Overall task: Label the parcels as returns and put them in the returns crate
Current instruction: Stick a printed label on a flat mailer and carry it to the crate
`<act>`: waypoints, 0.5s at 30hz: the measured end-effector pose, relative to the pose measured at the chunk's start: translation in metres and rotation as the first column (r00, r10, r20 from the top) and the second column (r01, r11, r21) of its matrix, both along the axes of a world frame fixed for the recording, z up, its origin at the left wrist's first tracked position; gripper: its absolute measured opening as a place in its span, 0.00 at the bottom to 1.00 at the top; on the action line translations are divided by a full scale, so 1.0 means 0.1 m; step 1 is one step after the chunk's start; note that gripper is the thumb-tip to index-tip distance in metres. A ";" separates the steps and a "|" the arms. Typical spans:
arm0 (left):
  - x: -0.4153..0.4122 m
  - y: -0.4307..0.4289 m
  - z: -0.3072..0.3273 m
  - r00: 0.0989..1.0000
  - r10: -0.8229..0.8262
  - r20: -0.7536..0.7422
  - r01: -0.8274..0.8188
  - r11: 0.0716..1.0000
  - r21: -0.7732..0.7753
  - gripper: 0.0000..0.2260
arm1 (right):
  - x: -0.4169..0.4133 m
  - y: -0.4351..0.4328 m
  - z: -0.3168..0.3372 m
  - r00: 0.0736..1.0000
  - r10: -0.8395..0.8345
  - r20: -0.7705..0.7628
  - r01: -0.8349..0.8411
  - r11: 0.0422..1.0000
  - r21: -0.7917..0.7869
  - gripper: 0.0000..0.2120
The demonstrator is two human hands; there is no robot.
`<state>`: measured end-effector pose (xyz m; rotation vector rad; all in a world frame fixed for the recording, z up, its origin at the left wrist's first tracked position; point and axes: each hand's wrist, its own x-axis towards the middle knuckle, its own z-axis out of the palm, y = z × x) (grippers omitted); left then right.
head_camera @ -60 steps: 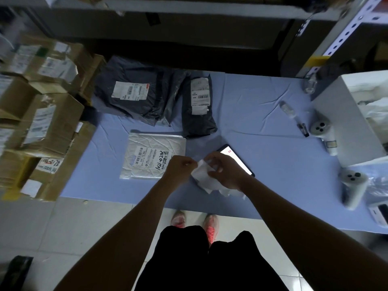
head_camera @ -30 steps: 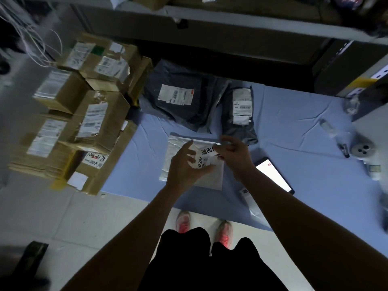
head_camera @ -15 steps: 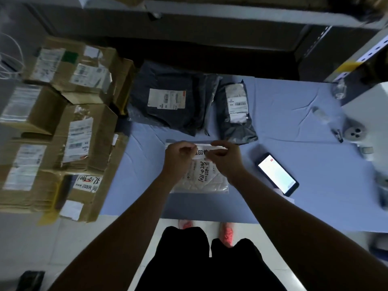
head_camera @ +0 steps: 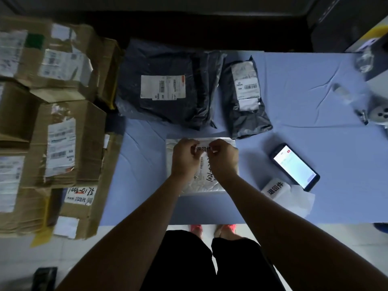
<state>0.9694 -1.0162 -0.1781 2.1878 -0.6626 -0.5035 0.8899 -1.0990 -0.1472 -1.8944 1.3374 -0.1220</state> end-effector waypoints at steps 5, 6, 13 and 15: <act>-0.02 -0.04 -0.06 0.996 -0.022 0.082 0.015 0.996 0.090 0.08 | 0.05 0.03 -0.09 0.984 0.103 -0.146 -0.119 0.987 -0.106 0.10; -0.02 -0.05 -0.04 0.996 -0.029 0.088 0.018 0.993 0.116 0.12 | 0.05 0.03 -0.06 0.980 0.121 -0.159 -0.138 0.985 -0.103 0.10; 0.07 0.12 0.04 0.958 -0.249 0.143 0.220 0.957 0.191 0.10 | -0.11 0.03 0.01 0.922 0.251 -0.294 -0.325 0.915 -0.239 0.08; 0.11 0.15 0.05 0.941 -0.311 0.135 0.275 0.933 0.233 0.10 | -0.16 0.01 -0.04 0.925 0.233 -0.299 -0.304 0.928 -0.215 0.10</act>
